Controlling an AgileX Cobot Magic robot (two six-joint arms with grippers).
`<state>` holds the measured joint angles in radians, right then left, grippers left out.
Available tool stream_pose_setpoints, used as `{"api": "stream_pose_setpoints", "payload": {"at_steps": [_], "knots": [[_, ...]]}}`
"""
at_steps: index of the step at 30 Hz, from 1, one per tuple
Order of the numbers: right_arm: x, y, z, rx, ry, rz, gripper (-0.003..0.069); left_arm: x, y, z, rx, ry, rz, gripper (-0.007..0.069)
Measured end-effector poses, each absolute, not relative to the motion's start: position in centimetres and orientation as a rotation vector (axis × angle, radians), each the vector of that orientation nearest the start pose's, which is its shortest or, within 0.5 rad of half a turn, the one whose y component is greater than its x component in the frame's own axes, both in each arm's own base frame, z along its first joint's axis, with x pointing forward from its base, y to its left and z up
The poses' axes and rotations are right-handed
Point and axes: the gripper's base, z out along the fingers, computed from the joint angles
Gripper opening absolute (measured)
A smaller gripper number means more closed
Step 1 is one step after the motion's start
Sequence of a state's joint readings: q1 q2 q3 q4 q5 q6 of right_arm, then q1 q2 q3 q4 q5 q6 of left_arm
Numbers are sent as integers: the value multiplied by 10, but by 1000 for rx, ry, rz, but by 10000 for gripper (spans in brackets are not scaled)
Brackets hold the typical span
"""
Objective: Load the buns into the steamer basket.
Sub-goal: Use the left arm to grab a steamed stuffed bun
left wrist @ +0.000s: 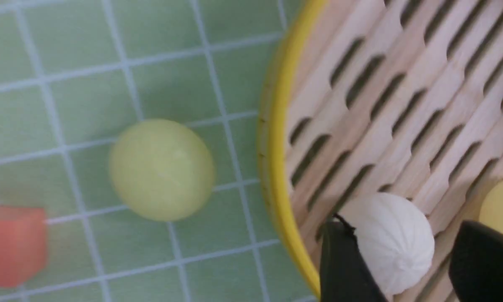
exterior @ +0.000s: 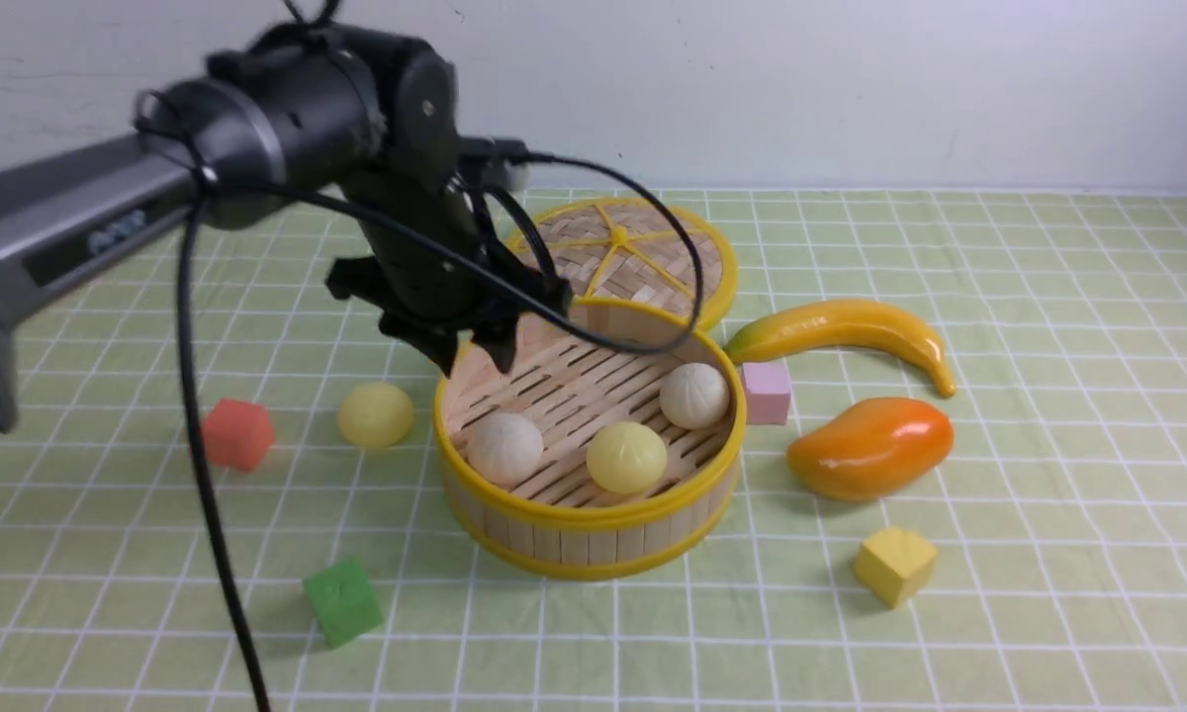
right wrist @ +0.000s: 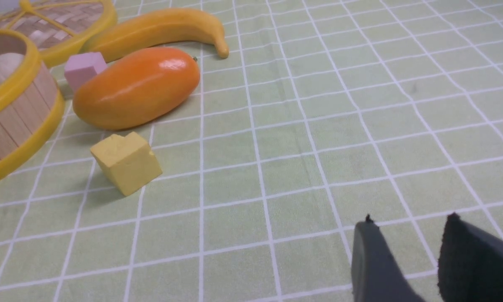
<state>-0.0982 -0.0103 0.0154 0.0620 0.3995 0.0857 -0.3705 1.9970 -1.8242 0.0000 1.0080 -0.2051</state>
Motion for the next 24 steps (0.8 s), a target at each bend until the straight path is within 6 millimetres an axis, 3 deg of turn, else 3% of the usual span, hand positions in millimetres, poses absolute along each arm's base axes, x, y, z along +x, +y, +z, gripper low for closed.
{"api": "stream_pose_setpoints", "payload": {"at_steps": [2,5,9,14,17,20,24], "knots": [[52,-3,173,211,1876,53,239,417,-137,301,147,2632,-180,349],[52,-3,173,211,1876,53,239,422,-103,307,38,2641,-153,351],[52,-3,173,211,1876,53,239,433,-75,278,-108,2771,-170,351],[52,-3,173,211,1876,53,239,446,-83,226,-142,2899,-220,344],[52,-3,173,211,1876,53,239,450,-90,208,-129,2925,-221,344],[52,-3,173,211,1876,53,239,451,-95,202,-116,2930,-219,344],[52,-3,173,211,1876,53,239,455,-94,207,-99,2897,-192,344]]}}
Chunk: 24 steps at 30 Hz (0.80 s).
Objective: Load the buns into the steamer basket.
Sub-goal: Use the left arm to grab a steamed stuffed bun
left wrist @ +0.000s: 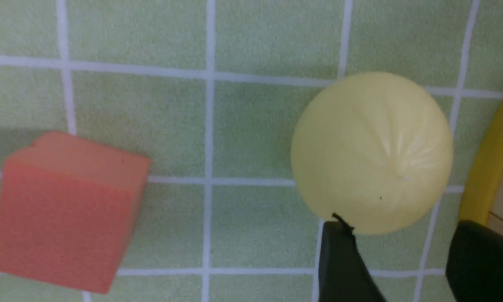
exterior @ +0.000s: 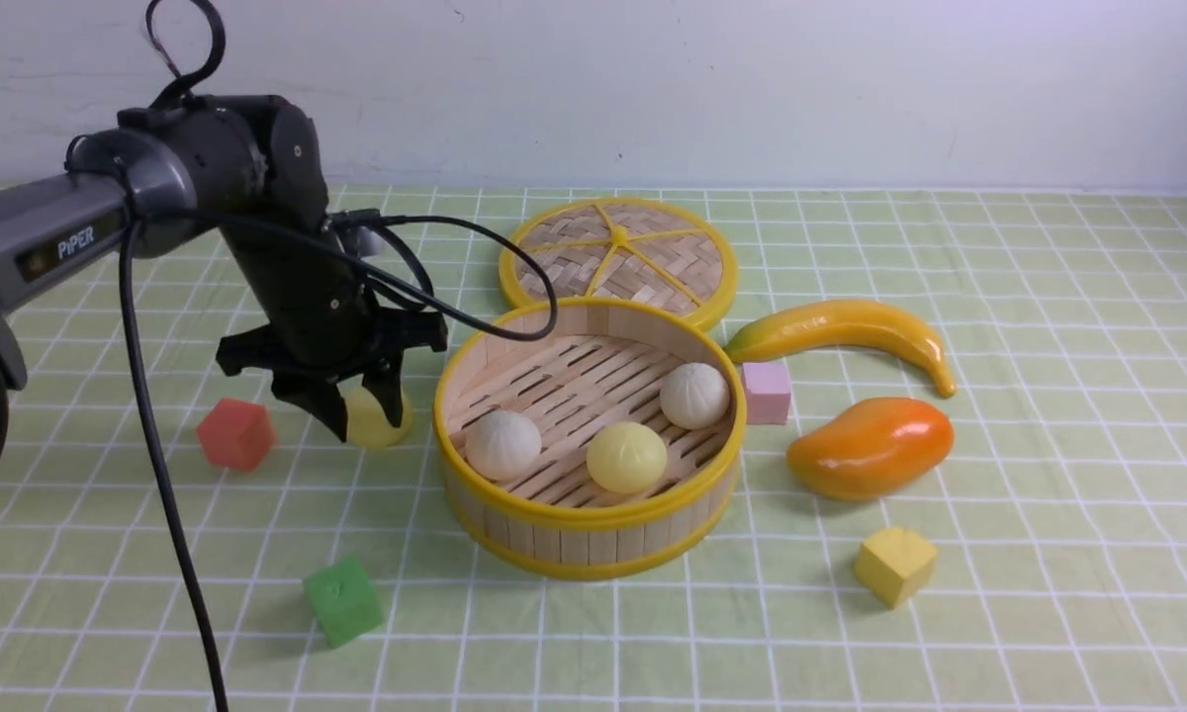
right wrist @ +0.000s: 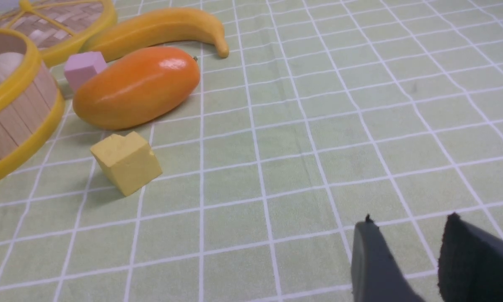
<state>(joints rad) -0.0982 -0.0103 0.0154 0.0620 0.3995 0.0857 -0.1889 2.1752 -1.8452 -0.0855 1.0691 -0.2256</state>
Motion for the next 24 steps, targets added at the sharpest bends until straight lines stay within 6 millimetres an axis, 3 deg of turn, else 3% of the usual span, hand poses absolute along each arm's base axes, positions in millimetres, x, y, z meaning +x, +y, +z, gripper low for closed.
{"api": "stream_pose_setpoints", "payload": {"at_steps": [13,18,24], "knots": [[52,-3,173,211,1876,53,239,466,-92,217,-53,2784,-157,335],[52,-3,173,211,1876,53,239,468,-93,216,-55,2767,-164,288],[52,-3,173,211,1876,53,239,470,-93,195,-58,2828,-153,182]]}}
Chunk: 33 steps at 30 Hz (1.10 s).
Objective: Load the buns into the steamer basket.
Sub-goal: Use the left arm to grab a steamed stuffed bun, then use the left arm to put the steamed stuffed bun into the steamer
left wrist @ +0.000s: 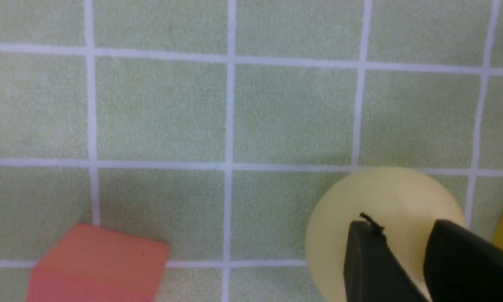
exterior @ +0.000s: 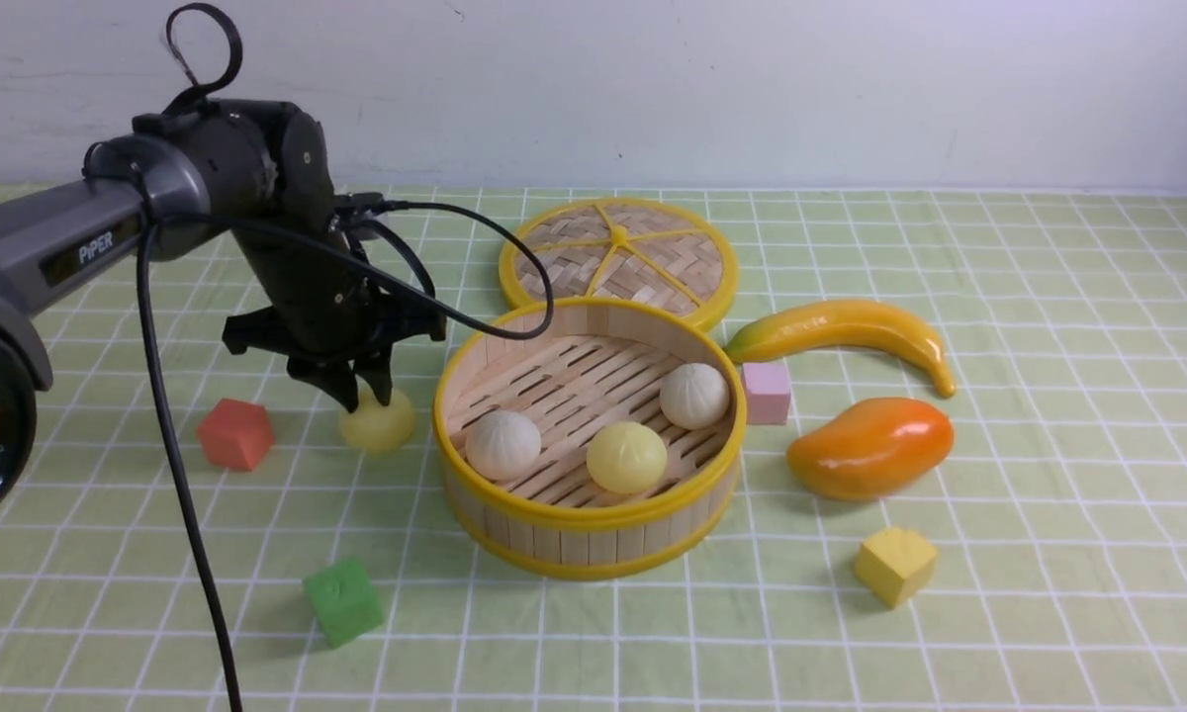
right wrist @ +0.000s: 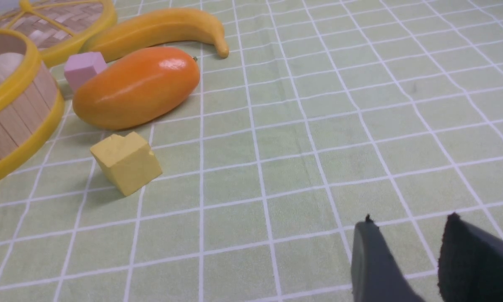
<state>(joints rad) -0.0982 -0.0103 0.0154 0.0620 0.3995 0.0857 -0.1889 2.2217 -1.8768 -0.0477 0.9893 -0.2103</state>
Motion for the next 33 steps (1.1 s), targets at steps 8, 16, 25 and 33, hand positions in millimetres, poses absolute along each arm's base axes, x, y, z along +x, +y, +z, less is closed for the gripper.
{"api": "stream_pose_setpoints", "payload": {"at_steps": [8,16,25,33], "knots": [[52,-3,173,211,1876,53,239,469,-94,195,-61,2838,-157,156],[52,-3,173,211,1876,53,239,468,-93,194,-62,2854,-153,-13],[52,-3,173,211,1876,53,239,464,-93,226,-52,2809,-165,-13],[52,-3,173,211,1876,53,239,462,-109,294,-4,2690,-283,-13]]}}
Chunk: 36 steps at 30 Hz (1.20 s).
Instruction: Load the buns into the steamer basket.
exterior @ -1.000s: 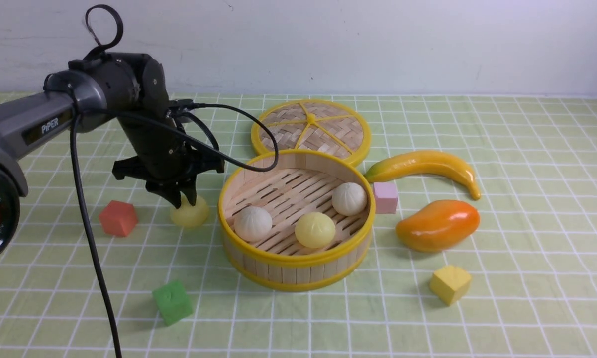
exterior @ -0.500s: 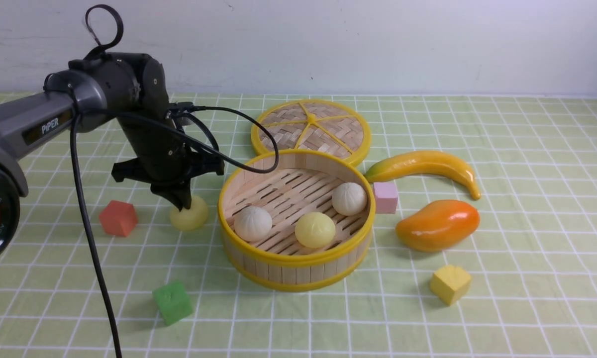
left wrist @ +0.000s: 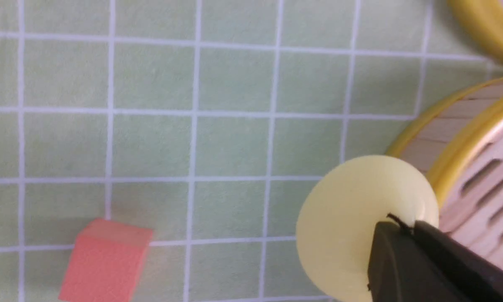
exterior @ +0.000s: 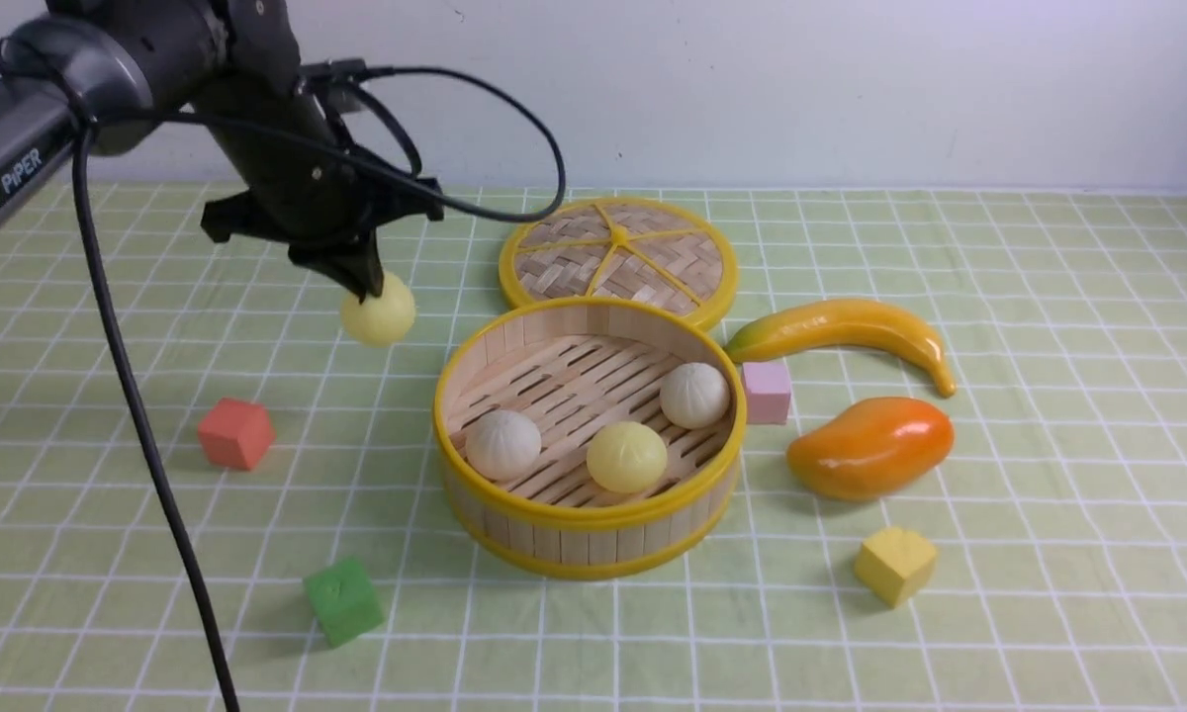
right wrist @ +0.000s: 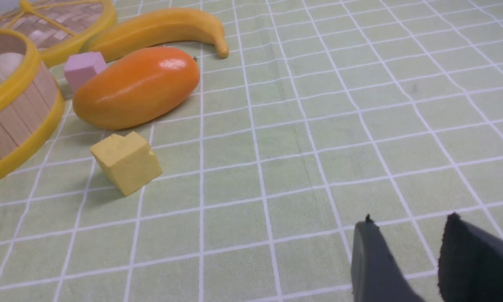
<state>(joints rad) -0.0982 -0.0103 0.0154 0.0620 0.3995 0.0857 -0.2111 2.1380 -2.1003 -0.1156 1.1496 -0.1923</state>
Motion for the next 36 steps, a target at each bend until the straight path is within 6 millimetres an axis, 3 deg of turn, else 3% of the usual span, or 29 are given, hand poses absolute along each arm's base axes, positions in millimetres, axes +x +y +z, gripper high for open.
{"api": "stream_pose_setpoints", "payload": {"at_steps": [5,9,14,17,21,23,24,25,28,32,36], "knots": [[52,-3,173,211,1876,53,239,460,-151,289,101,2645,-368,-13],[52,-3,173,211,1876,53,239,466,-179,260,157,2648,-385,-13],[52,-3,173,211,1876,53,239,474,-184,227,171,2703,-343,4],[52,-3,173,211,1876,53,239,474,-183,226,170,2703,-332,46],[52,-3,173,211,1876,53,239,472,-182,231,174,2705,-328,157],[52,-3,173,211,1876,53,239,467,-180,239,181,2729,-321,273],[52,-3,173,211,1876,53,239,466,-180,238,182,2734,-320,282],[52,-3,173,211,1876,53,239,460,-178,248,189,2756,-315,349],[52,-3,173,211,1876,53,239,448,-173,267,237,2792,-278,441],[52,-3,173,211,1876,53,239,432,-165,300,259,2748,-257,475],[52,-3,173,211,1876,53,239,406,-155,329,253,2723,-263,453]]}}
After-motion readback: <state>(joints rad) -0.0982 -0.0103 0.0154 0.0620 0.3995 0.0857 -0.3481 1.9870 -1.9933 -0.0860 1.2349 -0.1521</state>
